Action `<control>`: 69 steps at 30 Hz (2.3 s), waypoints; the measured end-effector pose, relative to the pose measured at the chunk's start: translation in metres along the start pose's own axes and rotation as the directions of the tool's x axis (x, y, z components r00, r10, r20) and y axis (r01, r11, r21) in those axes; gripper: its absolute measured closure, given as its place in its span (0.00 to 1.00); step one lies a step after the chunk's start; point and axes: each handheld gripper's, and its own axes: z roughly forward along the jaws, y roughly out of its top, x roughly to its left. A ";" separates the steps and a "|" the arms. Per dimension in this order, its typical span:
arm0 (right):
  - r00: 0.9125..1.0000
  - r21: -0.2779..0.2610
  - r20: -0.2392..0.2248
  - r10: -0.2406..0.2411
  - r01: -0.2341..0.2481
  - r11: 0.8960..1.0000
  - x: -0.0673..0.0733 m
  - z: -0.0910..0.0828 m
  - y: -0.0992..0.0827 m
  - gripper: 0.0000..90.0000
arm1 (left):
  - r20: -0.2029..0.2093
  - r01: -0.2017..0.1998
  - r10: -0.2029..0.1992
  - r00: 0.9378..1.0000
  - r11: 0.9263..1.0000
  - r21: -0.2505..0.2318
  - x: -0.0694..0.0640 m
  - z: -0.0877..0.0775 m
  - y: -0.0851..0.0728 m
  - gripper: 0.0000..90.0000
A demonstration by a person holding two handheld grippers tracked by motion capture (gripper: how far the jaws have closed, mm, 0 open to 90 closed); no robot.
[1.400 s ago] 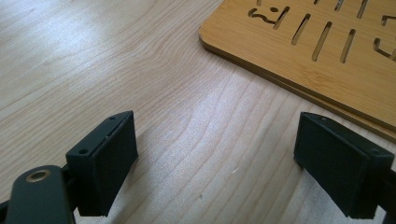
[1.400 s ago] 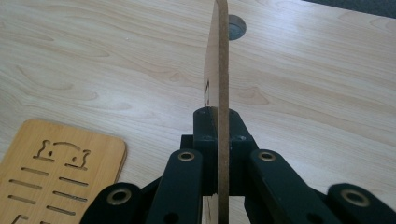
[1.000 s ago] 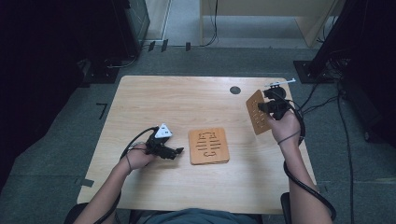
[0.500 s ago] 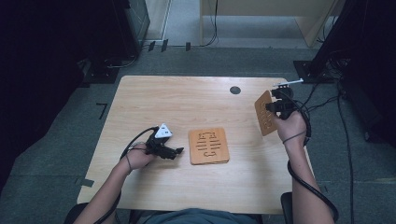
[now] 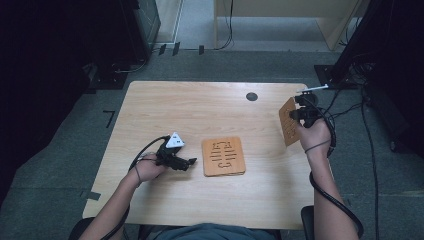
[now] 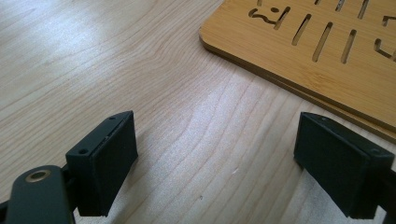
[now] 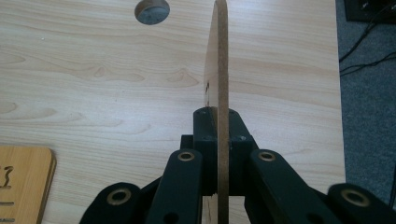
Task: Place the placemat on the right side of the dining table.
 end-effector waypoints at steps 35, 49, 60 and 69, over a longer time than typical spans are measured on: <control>0.997 0.023 0.021 0.074 -0.074 0.997 -0.015 0.027 0.015 0.96 | 0.002 0.011 -0.011 1.000 1.000 -0.006 0.000 0.001 0.000 0.13; 0.997 0.027 0.027 0.066 -0.067 0.997 -0.023 0.019 0.016 0.91 | 0.001 0.012 -0.012 1.000 1.000 -0.006 0.000 0.001 0.001 0.13; 0.996 0.034 0.034 0.084 -0.085 0.996 -0.037 0.017 0.013 0.89 | 0.001 0.010 -0.010 1.000 1.000 -0.006 0.000 0.001 0.001 0.13; 0.993 0.032 0.029 0.112 -0.113 0.993 -0.047 0.020 0.010 0.87 | 0.001 0.011 -0.011 1.000 1.000 -0.007 0.000 0.001 0.001 0.13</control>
